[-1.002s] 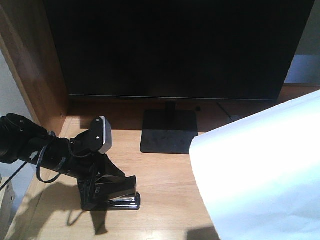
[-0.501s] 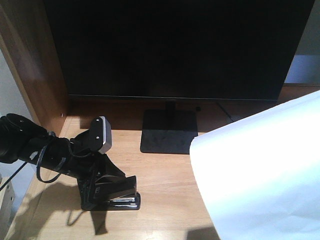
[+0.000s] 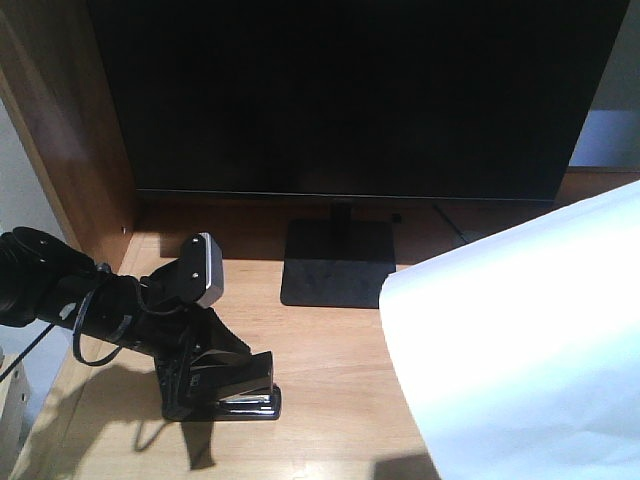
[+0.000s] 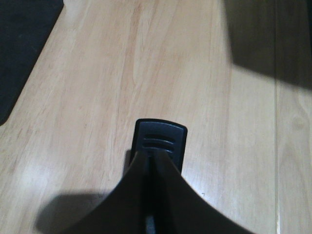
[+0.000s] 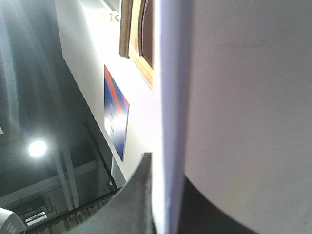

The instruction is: Grab stapler and paper to desk for stapling

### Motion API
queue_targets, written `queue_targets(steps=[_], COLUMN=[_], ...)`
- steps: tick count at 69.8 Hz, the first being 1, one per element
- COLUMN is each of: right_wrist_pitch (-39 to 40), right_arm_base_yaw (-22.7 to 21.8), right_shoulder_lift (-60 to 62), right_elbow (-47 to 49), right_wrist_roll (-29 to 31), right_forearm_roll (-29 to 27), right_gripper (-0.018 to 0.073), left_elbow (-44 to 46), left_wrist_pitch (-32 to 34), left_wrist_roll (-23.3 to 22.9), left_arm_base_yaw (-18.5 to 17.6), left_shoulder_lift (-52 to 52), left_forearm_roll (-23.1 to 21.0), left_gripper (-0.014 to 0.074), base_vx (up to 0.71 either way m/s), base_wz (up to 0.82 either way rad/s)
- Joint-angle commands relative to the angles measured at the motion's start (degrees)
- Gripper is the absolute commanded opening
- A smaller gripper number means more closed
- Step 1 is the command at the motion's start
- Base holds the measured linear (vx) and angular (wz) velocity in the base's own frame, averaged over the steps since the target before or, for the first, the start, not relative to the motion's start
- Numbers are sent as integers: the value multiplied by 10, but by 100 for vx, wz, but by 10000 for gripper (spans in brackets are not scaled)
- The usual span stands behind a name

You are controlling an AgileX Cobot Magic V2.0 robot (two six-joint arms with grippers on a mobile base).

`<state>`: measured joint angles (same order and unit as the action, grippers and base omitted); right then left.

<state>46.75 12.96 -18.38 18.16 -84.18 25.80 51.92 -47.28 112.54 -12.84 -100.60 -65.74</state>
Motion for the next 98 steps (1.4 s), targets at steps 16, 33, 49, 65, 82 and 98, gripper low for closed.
queue_targets(steps=[16,33,49,65,82,98], right_wrist_pitch=[19,16,37,122,178,252], right_arm_base_yaw=[-4,-4,-4,-4,-4,-4], right_shoulder_lift=[-7,-7,-42,-142,-268,-393], right_elbow=[15,15,15,15,15,16], right_wrist_roll=[3,119,174,164,108,41], right_forearm_roll=[-36,-164,-264,-258,-204,-165], right_gripper=[-6,-3,-3,-3,-3,-3], left_elbow=[14,14,14,14,14,14], left_wrist_pitch=[-20,-20,-20,-20,-20,-20], left_wrist_roll=[1,1,1,1,1,1], left_arm_base_yaw=[-2,-2,-2,-2,-2,-2], left_shoulder_lift=[22,22,22,22,22,22], left_forearm_roll=[-28,-28,-28,-28,-28,-28], left_gripper=[-6,-6,-6,-6,-6,-6], base_vx=[0,0,0,0,0,0], base_wz=[0,0,0,0,0,0])
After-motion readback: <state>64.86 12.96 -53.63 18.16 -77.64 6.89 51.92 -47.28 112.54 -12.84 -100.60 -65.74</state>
